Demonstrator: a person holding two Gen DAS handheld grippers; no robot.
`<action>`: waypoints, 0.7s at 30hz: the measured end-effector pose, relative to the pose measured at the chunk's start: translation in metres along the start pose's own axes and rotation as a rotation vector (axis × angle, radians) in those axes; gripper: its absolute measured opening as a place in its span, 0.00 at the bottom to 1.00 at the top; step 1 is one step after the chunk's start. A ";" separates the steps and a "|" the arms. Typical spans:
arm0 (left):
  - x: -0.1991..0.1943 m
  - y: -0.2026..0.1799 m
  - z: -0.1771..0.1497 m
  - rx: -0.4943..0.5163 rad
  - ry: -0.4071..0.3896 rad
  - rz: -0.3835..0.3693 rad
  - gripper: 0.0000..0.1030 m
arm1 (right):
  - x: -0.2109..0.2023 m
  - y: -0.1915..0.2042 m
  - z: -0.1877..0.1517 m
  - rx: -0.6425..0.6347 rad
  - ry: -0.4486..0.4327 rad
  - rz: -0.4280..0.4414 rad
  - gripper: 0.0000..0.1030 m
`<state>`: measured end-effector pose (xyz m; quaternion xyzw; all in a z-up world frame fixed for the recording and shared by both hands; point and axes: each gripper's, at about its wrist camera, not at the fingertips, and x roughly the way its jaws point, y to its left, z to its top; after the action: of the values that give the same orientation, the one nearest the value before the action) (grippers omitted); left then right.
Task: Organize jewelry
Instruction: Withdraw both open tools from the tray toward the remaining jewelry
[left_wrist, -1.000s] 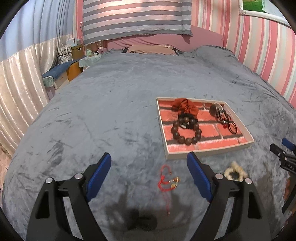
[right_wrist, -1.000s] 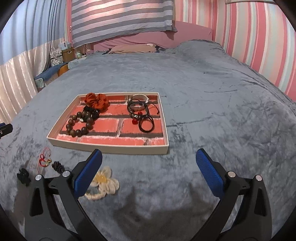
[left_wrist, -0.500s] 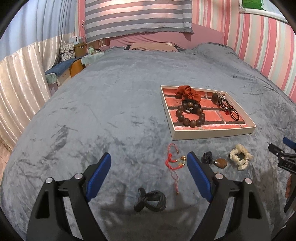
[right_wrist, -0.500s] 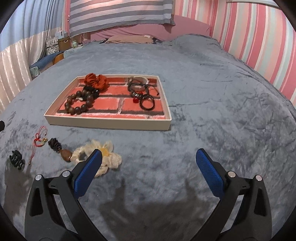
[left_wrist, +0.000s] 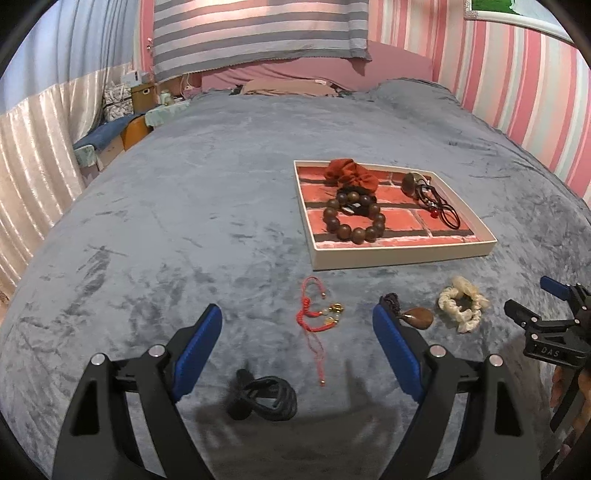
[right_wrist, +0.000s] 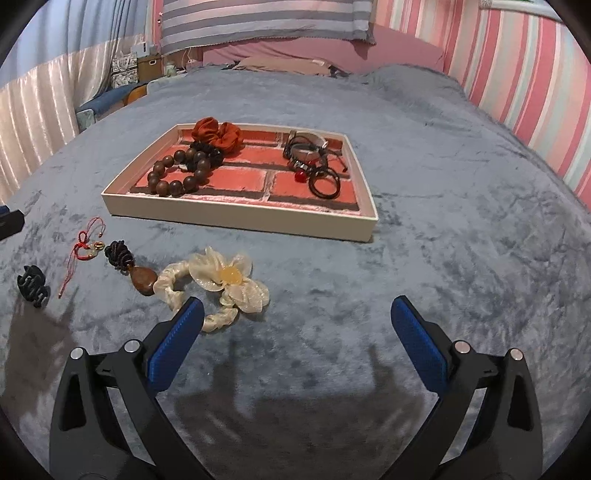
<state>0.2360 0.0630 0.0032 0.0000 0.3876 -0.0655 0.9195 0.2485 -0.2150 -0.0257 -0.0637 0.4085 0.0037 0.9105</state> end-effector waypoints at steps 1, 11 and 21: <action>0.001 0.001 0.000 -0.003 0.002 -0.001 0.80 | 0.001 -0.001 0.000 0.002 0.004 0.005 0.95; 0.006 0.017 -0.004 -0.033 0.021 0.013 0.80 | 0.008 -0.001 -0.001 0.025 0.016 0.025 0.88; 0.009 0.016 -0.011 -0.036 0.031 -0.007 0.80 | 0.012 0.003 -0.004 0.037 0.024 0.047 0.81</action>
<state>0.2360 0.0780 -0.0115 -0.0168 0.4027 -0.0617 0.9131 0.2532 -0.2129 -0.0372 -0.0372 0.4209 0.0168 0.9062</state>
